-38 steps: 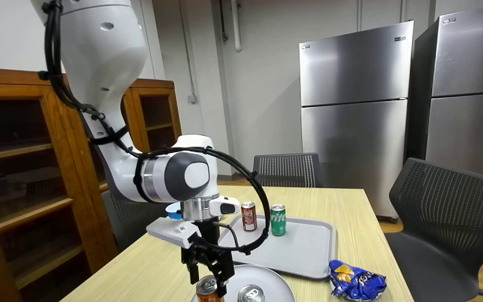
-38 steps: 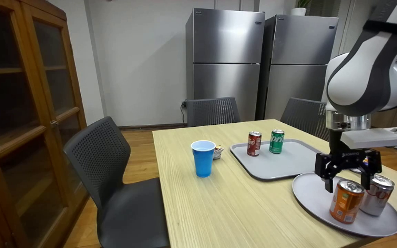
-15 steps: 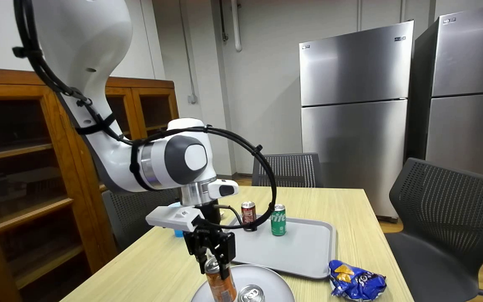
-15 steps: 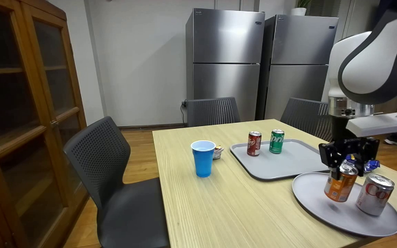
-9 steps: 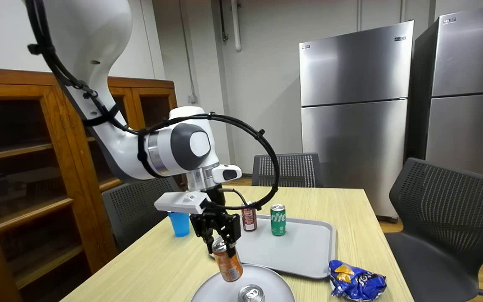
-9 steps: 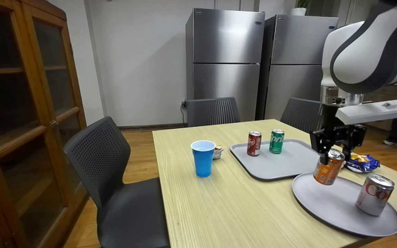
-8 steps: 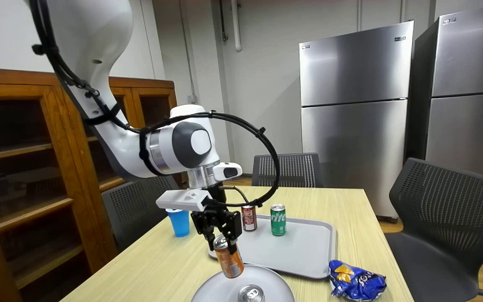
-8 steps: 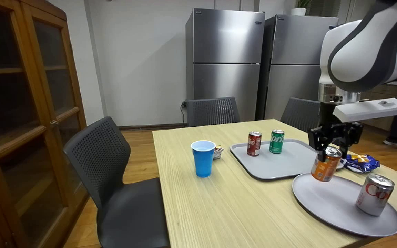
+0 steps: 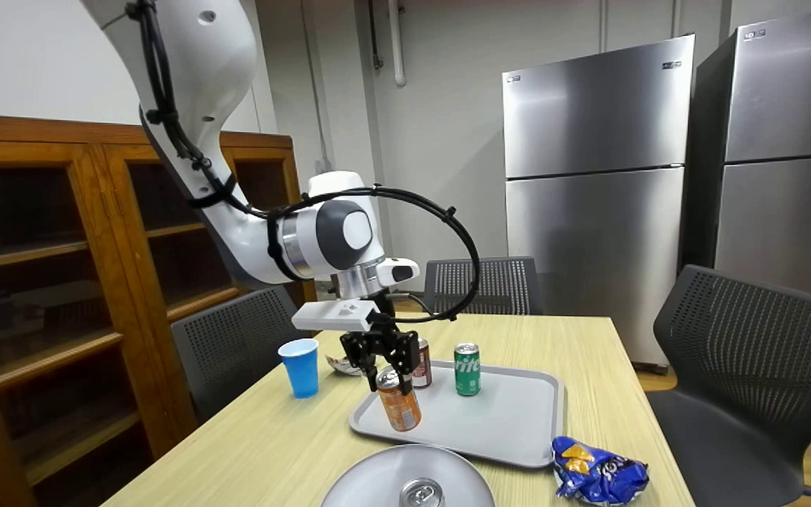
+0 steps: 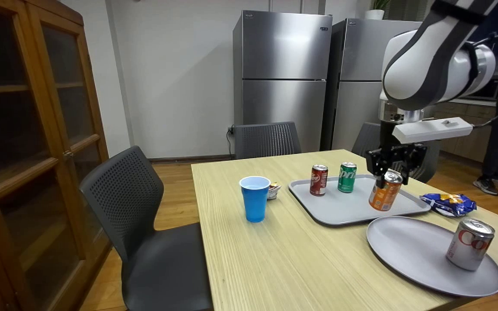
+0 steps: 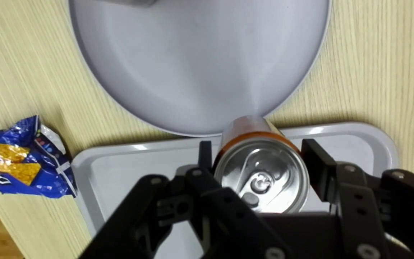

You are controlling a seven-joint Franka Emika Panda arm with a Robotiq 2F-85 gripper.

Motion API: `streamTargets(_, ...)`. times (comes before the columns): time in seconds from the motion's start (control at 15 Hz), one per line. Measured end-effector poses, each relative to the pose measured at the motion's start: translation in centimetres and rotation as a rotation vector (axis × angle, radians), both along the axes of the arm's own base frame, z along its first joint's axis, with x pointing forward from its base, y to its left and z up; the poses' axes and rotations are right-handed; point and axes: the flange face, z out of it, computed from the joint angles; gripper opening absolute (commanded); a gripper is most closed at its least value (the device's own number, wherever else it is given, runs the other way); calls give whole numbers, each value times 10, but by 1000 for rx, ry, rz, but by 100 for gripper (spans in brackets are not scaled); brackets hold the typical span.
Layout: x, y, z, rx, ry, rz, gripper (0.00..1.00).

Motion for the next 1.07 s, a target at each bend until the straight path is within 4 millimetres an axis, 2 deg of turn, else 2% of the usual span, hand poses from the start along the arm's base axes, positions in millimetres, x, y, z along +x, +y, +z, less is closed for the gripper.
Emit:
streamTargets(0.53, 62, 2, -26, 37, -14, 34, 38)
streamTargets(1.0, 95, 5, -46, 41, -20, 58, 38)
streamTargets(1.07, 98, 5, -48, 41, -20, 63, 88)
